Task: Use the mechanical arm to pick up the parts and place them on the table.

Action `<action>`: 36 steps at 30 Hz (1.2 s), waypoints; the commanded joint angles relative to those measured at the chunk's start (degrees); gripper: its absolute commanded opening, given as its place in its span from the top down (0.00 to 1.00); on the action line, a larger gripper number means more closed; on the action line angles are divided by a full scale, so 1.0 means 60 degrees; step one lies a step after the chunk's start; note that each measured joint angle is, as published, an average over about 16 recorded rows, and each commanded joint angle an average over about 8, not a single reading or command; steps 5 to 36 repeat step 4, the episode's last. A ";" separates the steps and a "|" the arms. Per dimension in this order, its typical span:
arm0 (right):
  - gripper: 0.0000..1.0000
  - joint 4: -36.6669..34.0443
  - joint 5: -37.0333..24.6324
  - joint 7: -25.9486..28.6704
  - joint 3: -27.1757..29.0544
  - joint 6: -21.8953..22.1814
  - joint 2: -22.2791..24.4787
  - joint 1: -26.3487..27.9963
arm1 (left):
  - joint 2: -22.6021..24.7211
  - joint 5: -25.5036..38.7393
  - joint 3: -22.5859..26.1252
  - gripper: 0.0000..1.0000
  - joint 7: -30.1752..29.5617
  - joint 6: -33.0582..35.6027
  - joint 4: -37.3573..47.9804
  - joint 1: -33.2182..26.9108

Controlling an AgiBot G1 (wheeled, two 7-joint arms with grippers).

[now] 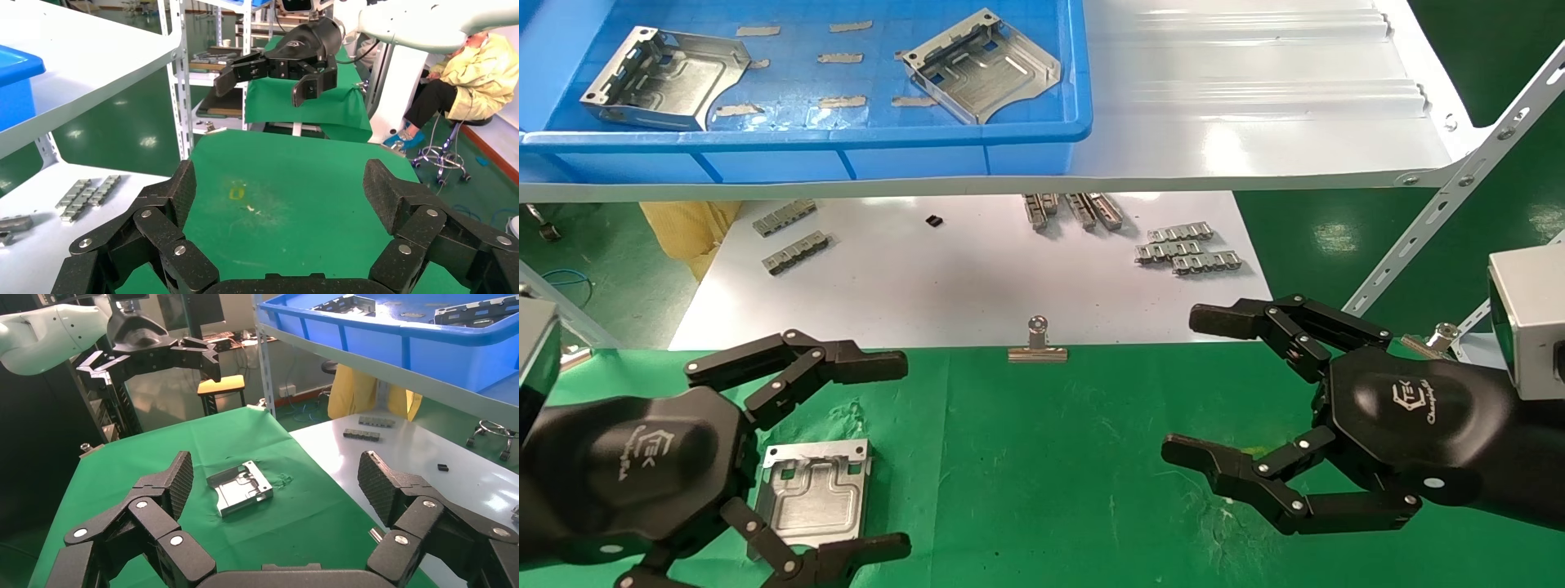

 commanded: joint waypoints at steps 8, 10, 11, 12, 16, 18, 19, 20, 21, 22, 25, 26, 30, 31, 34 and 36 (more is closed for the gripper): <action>0.00 0.0000 0.0000 0.0000 0.0000 0.0000 0.0000 0.0000 | 0.0000 0.0006 0.0055 0.00 0.0032 0.0000 0.0048 -0.0042; 0.00 0.0000 0.0000 0.0000 0.0000 0.0000 0.0000 0.0000 | 0.0000 0.0006 0.0055 0.00 0.0032 0.0000 0.0048 -0.0042; 0.00 0.0000 0.0000 0.0000 0.0000 0.0000 0.0000 0.0000 | 0.0000 0.0006 0.0055 0.00 0.0032 0.0000 0.0048 -0.0042; 0.00 0.0000 0.0000 0.0000 0.0000 0.0000 0.0000 0.0000 | 0.0000 0.0006 0.0055 0.00 0.0032 0.0000 0.0048 -0.0042; 0.00 0.0000 0.0000 0.0000 0.0000 0.0000 0.0000 0.0000 | 0.0000 0.0006 0.0055 0.00 0.0032 0.0000 0.0048 -0.0042; 0.00 0.0000 0.0000 0.0000 0.0000 0.0000 0.0000 0.0000 | 0.0000 0.0006 0.0055 0.00 0.0032 0.0000 0.0048 -0.0042; 0.00 0.0000 0.0000 0.0000 0.0000 0.0000 0.0000 0.0000 | 0.0000 0.0006 0.0055 0.00 0.0032 0.0000 0.0048 -0.0042; 0.00 0.0000 0.0000 0.0000 0.0000 0.0000 0.0000 0.0000 | 0.0000 0.0006 0.0055 0.00 0.0032 0.0000 0.0048 -0.0042; 0.00 0.0000 0.0000 0.0000 0.0000 0.0000 0.0000 0.0000 | 0.0000 0.0006 0.0055 0.00 0.0032 0.0000 0.0048 -0.0042; 0.00 0.0000 0.0000 0.0000 0.0000 0.0000 0.0000 0.0000 | 0.0000 0.0006 0.0055 0.00 0.0032 0.0000 0.0048 -0.0042; 0.00 0.0000 0.0000 0.0000 0.0000 0.0000 0.0000 0.0000 | 0.0000 0.0006 0.0055 0.00 0.0032 0.0000 0.0048 -0.0042; 0.00 0.0000 0.0000 0.0000 0.0000 0.0000 0.0000 0.0000 | 0.0000 0.0006 0.0055 0.00 0.0032 0.0000 0.0048 -0.0042; 0.00 0.0000 0.0000 0.0000 0.0000 0.0000 0.0000 0.0000 | 0.0000 0.0006 0.0055 0.00 0.0032 0.0000 0.0048 -0.0042; 0.00 0.0000 0.0000 0.0000 0.0000 0.0000 0.0000 0.0000 | 0.0000 0.0006 0.0055 0.00 0.0032 0.0000 0.0048 -0.0042; 0.00 0.0000 0.0000 0.0000 0.0000 0.0000 0.0000 0.0000 | 0.0000 0.0006 0.0055 0.00 0.0032 0.0000 0.0048 -0.0042; 0.00 0.0000 0.0000 0.0000 0.0000 0.0000 0.0000 0.0000 | 0.0000 0.0006 0.0055 0.00 0.0032 0.0000 0.0048 -0.0042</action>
